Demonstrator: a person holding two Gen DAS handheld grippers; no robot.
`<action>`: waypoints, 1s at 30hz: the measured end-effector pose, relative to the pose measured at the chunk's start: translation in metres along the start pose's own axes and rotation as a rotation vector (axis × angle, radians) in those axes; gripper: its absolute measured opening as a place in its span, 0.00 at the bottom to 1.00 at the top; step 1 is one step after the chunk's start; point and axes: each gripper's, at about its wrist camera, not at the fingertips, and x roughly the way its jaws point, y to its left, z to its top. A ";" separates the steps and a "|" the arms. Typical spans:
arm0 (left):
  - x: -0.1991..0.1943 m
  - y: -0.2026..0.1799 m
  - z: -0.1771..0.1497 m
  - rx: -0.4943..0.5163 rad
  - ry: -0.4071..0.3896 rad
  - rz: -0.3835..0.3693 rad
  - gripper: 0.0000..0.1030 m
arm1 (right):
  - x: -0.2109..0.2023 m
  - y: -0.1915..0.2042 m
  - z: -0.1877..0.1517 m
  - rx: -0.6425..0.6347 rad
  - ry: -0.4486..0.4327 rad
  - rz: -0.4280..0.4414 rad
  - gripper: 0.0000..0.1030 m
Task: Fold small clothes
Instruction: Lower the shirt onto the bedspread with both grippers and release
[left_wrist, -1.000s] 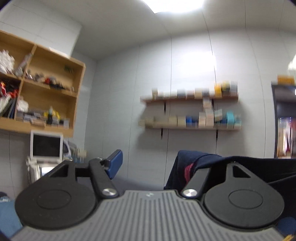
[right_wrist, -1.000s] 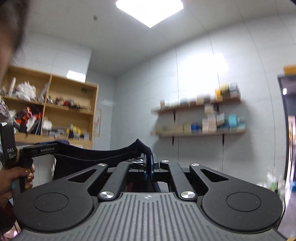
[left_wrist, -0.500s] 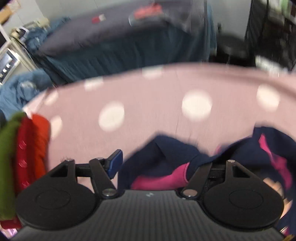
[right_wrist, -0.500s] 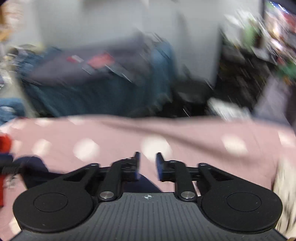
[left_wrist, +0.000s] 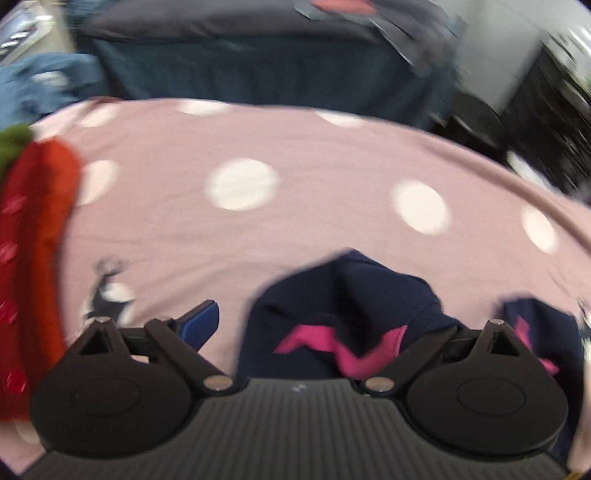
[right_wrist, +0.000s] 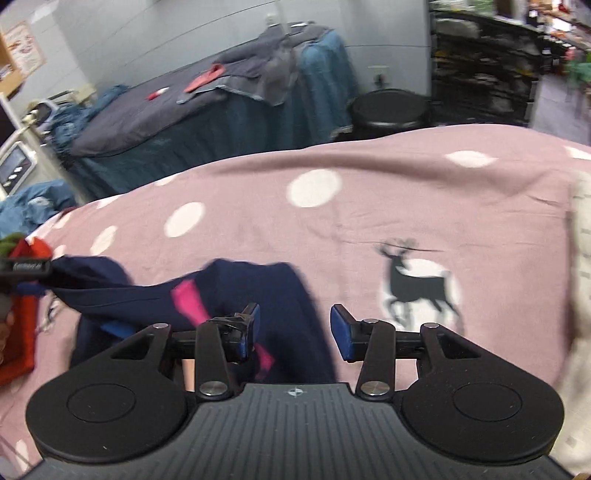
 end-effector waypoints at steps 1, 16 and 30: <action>0.000 -0.007 0.005 0.043 0.013 -0.003 0.92 | 0.006 0.003 0.004 -0.012 -0.004 0.015 0.77; -0.001 0.032 0.028 -0.010 -0.003 0.077 0.99 | 0.111 0.046 0.039 -0.404 0.266 0.099 0.14; 0.071 0.030 0.010 0.119 0.073 0.192 0.98 | 0.073 -0.040 0.072 -0.186 0.132 -0.163 0.63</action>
